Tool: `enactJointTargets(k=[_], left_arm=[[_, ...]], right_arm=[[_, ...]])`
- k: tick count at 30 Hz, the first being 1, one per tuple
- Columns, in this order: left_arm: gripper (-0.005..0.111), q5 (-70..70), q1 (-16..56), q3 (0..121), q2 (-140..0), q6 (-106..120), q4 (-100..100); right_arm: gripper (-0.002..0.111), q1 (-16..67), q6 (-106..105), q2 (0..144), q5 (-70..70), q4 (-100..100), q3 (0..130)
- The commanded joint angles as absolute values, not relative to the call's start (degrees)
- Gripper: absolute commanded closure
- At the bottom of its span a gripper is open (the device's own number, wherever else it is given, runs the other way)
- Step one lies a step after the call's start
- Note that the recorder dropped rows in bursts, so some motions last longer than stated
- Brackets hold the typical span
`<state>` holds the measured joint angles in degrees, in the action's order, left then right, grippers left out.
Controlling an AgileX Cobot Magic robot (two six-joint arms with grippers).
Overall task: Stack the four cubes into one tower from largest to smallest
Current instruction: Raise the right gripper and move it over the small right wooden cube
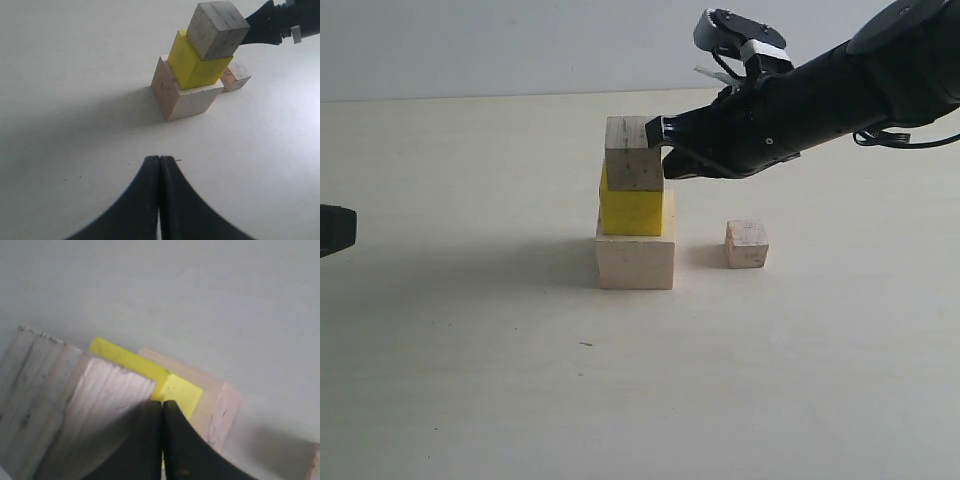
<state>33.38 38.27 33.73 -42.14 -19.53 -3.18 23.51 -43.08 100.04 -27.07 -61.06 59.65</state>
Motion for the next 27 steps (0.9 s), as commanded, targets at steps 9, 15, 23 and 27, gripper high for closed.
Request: enactJointTargets(k=[9,15,23,27], left_arm=[[0.107,32.57,38.16,33.51,-42.01,-19.22,-2.64],[0.107,33.18,38.16,33.51,-42.01,-19.23,-2.88],[0.107,34.77,38.16,33.51,-42.01,-19.23,-3.72],[0.107,36.86,38.16,33.66,-41.90,-19.23,-3.72]], right_arm=[[0.108,23.30,-44.92,100.08,-25.61,-61.49,59.59],[0.108,23.16,-42.69,99.33,-24.77,-57.73,59.59],[0.108,23.16,-19.33,92.20,-24.89,-35.11,59.59],[0.108,22.44,-3.62,88.54,-31.03,-18.59,59.59]])
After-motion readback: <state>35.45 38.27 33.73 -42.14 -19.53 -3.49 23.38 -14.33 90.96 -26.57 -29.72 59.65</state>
